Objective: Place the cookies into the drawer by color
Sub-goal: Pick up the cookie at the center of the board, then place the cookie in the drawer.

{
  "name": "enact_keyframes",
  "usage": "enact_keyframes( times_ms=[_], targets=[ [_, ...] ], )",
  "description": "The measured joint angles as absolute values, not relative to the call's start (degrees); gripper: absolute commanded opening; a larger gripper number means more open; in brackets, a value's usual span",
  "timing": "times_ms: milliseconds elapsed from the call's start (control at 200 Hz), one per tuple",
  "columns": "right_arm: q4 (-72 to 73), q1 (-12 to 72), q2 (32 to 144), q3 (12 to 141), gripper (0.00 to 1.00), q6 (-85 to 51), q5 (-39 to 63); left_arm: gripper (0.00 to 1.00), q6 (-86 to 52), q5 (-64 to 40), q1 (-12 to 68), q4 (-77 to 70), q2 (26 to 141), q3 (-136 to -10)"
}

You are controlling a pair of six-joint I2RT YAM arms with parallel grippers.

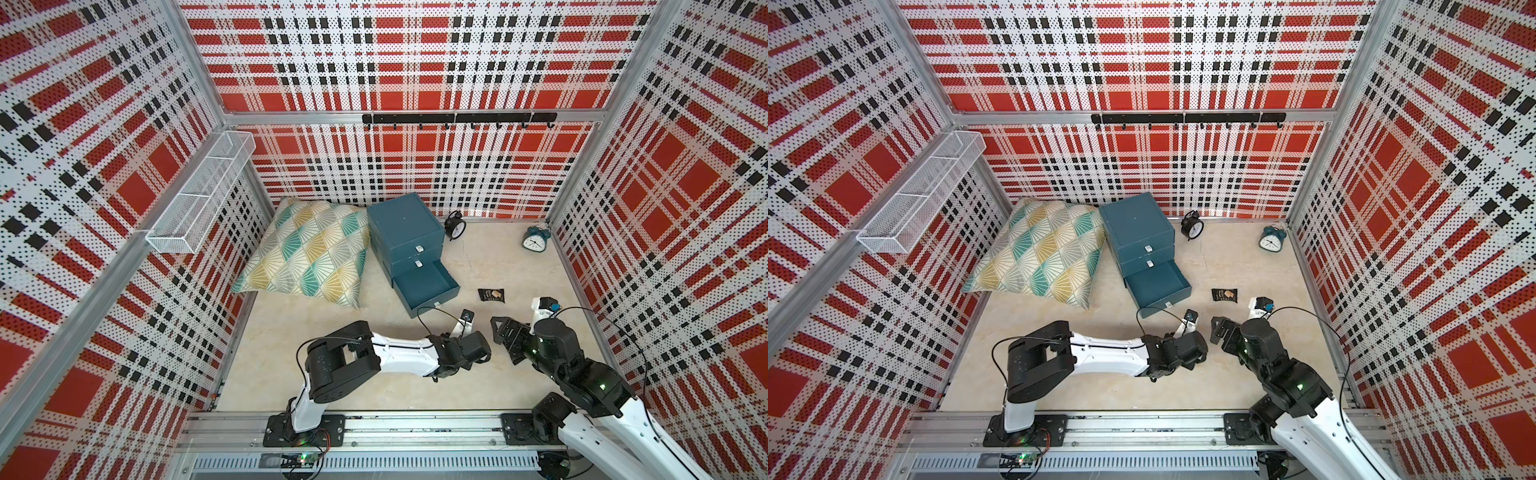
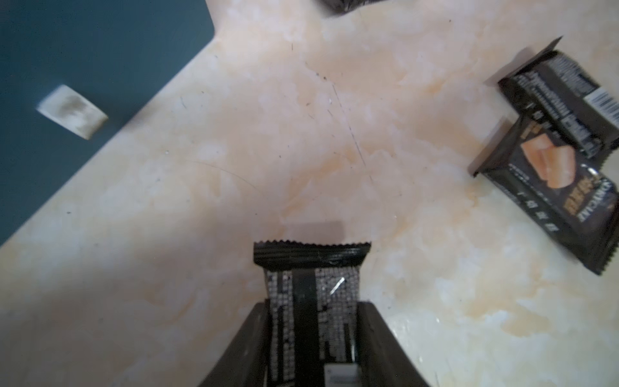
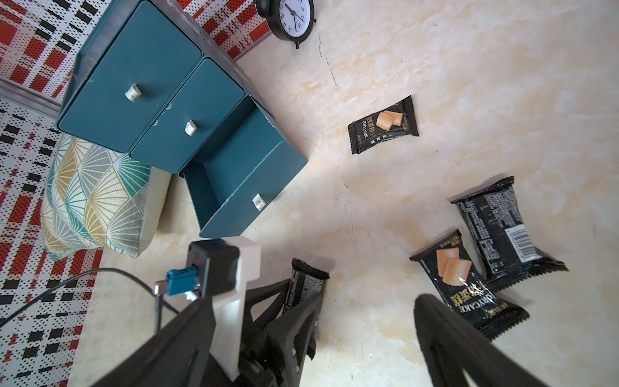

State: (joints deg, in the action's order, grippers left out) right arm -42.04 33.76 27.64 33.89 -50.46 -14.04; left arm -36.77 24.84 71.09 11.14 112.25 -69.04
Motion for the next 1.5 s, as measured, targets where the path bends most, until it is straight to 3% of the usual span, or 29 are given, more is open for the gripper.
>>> enact_keyframes(
  times_ms=[461,912,1498],
  targets=[
    [-38.06,33.76,28.12,31.75,1.0,-50.17,-10.72,0.43,-32.64,21.93,58.7,9.58,97.36,-63.05],
    [-21.28,33.76,35.53,27.03,1.0,-44.93,7.03,0.43,-28.51,19.55,46.06,9.3,95.29,-62.85],
    [-16.36,33.76,42.92,27.49,1.0,-43.13,11.64,0.74,-26.35,15.16,43.97,8.12,96.03,-63.37]
  ],
)
